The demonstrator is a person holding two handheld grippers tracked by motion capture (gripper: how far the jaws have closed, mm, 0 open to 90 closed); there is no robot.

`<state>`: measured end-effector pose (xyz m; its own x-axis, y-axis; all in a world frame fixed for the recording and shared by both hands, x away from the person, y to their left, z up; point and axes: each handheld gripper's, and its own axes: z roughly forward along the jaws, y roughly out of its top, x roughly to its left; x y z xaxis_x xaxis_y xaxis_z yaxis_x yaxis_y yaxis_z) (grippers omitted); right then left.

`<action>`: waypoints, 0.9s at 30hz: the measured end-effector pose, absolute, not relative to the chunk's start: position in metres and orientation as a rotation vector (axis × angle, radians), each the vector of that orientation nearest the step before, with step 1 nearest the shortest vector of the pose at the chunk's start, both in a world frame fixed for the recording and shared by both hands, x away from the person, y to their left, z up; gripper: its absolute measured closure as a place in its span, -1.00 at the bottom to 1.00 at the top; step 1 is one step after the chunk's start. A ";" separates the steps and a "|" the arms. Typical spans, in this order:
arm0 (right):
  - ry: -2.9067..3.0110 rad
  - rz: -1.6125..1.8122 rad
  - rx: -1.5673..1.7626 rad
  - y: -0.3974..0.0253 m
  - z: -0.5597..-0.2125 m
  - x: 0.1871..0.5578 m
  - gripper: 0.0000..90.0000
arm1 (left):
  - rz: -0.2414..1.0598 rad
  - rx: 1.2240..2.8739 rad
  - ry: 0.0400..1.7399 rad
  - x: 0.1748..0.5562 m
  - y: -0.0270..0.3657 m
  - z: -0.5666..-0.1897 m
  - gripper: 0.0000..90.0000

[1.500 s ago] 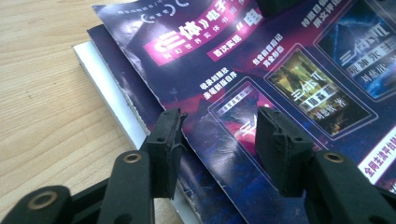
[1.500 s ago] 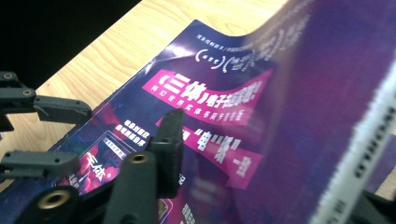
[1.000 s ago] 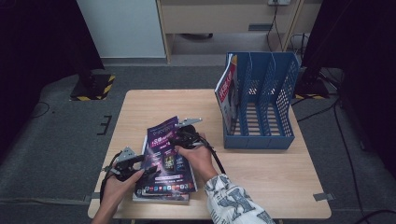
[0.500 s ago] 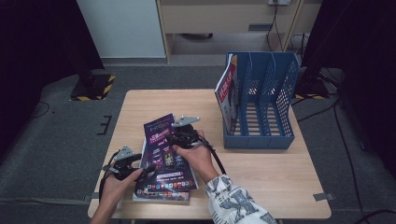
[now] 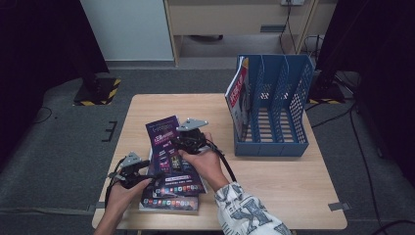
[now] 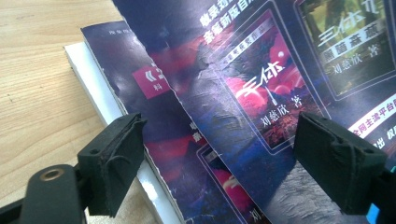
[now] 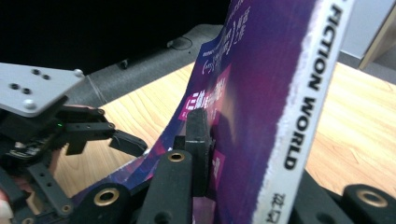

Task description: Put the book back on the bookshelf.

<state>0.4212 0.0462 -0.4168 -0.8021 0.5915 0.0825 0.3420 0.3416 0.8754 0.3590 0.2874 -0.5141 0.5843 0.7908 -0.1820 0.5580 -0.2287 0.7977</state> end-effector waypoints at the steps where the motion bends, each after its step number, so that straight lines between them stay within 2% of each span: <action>1: 2.354 1.455 0.833 0.046 -0.415 0.421 0.77 | 0.326 1.911 1.087 0.360 0.288 -0.514 -0.65; 14: 2.300 1.587 0.734 0.046 -0.401 0.417 0.79 | 0.313 1.863 1.070 0.361 0.294 -0.513 -0.49; 18: 2.245 1.638 0.708 0.046 -0.395 0.414 0.80 | 0.329 1.862 1.050 0.360 0.296 -0.511 -0.35; 22: 2.221 1.695 0.667 0.047 -0.388 0.412 0.81 | 0.331 1.848 1.040 0.360 0.297 -0.510 -0.29; 27: 2.228 1.699 0.628 0.050 -0.385 0.409 0.82 | 0.378 1.814 1.032 0.359 0.298 -0.506 -0.31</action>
